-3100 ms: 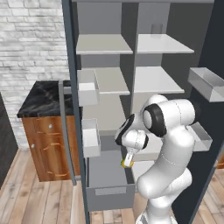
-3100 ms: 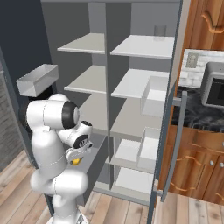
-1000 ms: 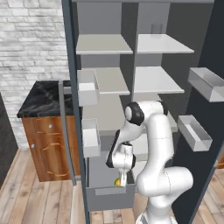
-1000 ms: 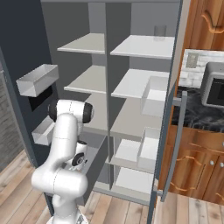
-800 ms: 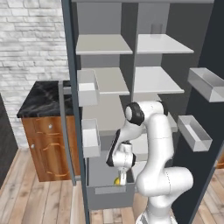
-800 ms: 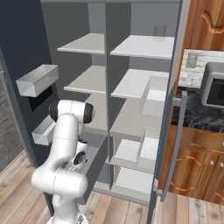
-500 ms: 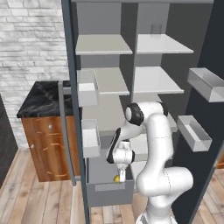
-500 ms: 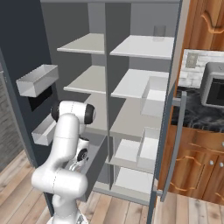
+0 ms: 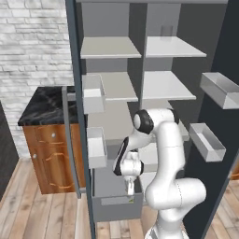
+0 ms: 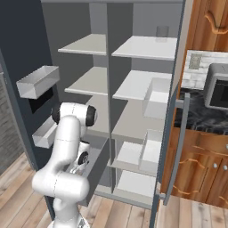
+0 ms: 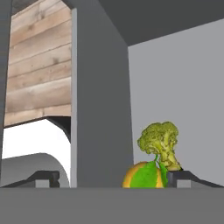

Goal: Take the broccoli and lemon from the fridge shelf and place them in the freezer drawer to begin freezing them.

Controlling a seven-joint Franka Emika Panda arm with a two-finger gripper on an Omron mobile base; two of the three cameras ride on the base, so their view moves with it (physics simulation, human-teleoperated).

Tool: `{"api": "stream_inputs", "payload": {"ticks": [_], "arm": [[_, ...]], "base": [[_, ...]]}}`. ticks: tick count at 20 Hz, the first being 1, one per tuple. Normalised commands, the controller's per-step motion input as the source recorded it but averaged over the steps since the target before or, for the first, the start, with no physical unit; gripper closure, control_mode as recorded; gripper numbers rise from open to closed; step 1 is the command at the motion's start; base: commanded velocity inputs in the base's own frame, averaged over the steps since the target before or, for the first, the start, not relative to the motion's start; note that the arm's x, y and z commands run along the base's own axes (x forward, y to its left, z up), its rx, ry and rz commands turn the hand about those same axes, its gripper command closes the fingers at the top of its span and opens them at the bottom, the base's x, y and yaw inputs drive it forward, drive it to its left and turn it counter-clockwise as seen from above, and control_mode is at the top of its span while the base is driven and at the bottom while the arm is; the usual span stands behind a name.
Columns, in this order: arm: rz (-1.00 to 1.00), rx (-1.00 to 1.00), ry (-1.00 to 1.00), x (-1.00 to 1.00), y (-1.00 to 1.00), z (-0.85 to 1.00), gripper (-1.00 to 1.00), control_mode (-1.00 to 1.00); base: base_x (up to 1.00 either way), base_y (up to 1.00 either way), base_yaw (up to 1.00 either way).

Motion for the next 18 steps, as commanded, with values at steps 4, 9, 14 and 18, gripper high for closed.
{"api": "stream_inputs", "payload": {"ticks": [4, 9, 14, 18], "arm": [[0.00, 0.00, -0.10, -0.64, 0.01, 0.00, -1.00, -1.00], [0.00, 0.00, -0.15, -0.38, -0.04, 0.52, -1.00, -1.00], [0.00, 0.00, -0.14, -0.19, -0.16, 0.74, -1.00, -1.00], [0.00, 0.00, -0.09, -0.06, -0.15, 0.53, -1.00, -1.00]], "base": [[0.00, 0.00, 0.00], [0.00, 0.00, 0.00], [0.00, 0.00, 0.00], [0.00, 0.00, 0.00]]}}
